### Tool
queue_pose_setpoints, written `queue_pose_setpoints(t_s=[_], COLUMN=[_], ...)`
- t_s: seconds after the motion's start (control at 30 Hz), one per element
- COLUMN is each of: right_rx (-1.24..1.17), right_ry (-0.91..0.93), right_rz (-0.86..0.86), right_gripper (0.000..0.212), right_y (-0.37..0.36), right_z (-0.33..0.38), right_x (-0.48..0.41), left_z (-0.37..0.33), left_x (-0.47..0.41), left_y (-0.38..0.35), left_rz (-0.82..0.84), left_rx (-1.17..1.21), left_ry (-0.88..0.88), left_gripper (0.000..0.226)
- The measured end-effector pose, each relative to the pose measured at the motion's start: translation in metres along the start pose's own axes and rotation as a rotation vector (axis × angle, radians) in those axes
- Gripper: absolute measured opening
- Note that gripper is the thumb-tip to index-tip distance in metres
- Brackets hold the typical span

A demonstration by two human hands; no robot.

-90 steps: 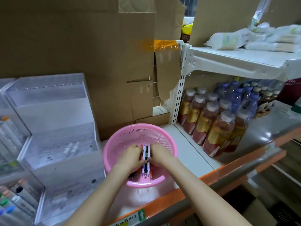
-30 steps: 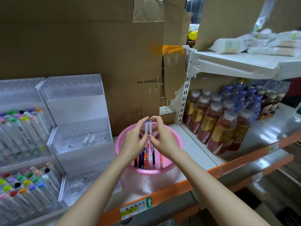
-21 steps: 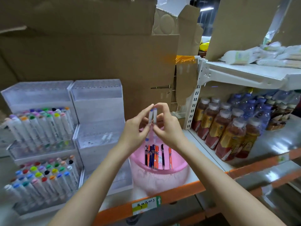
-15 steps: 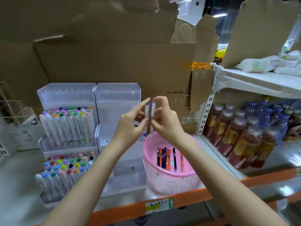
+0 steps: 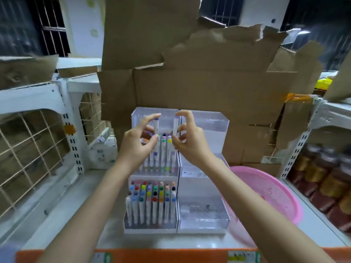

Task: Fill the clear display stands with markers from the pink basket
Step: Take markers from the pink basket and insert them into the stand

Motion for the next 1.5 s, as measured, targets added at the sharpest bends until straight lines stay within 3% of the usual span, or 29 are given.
queue_pose_setpoints(t_s=[0.3,0.47,1.13,1.5], right_rx=[-0.001,-0.016,-0.092,-0.101], right_ry=[0.013,-0.022,-0.078,-0.077], right_rz=[-0.033,-0.109,-0.152,-0.17], right_gripper=[0.051,0.05,0.051,0.049], right_y=[-0.067,-0.084,-0.102,-0.104], right_z=[0.028,0.03,0.024,0.025], right_x=[-0.013,-0.011,0.013,0.02], left_z=[0.041,0.054,0.089,0.085], left_x=[0.001,0.003,0.022,0.027], left_y=[0.054,0.056,0.044,0.04], left_rz=[-0.07,-0.032,0.046,0.042], left_rx=[-0.004,0.074,0.142,0.048], left_ry=[-0.072,-0.073,0.002,-0.07], left_gripper=[0.052,0.053,0.049,0.053])
Point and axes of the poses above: each hand's wrist, its own x-axis away from the middle knuckle, its own y-axis out of the back of the hand, z = x × y, the point moved 6 cm from there along -x, towards the middle knuckle, and after that the axes turned 3 degrees about -y, right-handed, at the moved point
